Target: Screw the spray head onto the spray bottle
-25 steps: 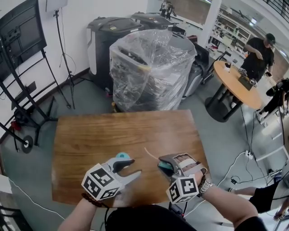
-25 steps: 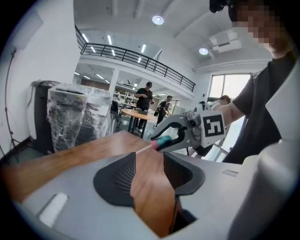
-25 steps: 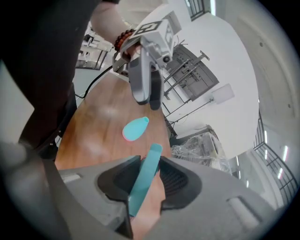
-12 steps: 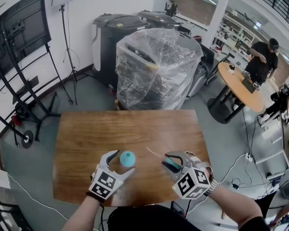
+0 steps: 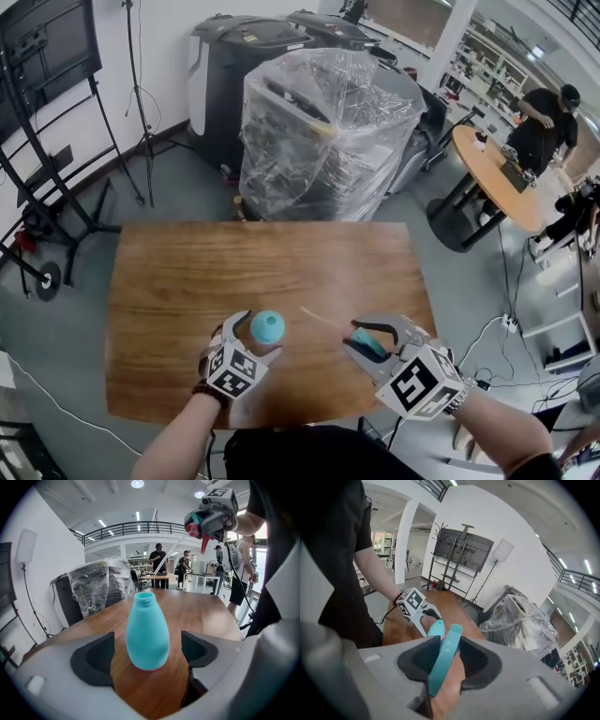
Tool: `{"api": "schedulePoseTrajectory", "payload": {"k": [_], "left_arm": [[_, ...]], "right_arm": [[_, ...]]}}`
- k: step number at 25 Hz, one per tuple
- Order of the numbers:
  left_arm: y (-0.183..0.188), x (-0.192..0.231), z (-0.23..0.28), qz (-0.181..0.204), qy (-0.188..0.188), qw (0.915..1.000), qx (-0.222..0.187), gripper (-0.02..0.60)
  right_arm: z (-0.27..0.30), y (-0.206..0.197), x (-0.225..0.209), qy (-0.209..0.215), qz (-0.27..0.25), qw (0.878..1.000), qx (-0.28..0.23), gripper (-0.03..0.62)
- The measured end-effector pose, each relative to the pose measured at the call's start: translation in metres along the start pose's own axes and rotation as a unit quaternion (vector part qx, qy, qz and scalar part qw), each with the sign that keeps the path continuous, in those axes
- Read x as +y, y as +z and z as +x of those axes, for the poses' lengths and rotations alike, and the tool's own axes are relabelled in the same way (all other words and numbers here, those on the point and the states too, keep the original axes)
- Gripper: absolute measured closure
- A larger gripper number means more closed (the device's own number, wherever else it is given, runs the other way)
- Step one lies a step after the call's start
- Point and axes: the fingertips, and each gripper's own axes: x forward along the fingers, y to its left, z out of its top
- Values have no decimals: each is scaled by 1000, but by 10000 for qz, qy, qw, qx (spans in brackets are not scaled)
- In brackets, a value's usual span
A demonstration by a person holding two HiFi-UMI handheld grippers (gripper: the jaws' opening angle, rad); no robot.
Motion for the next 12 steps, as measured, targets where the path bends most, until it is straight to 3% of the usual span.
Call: {"api": "schedulePoseTrajectory", "payload": {"k": [12], "left_arm": [[-22, 4, 33, 267, -174, 9989, 346, 107]], "right_arm": [[-5, 19, 6, 335, 446, 9984, 124, 474]]}}
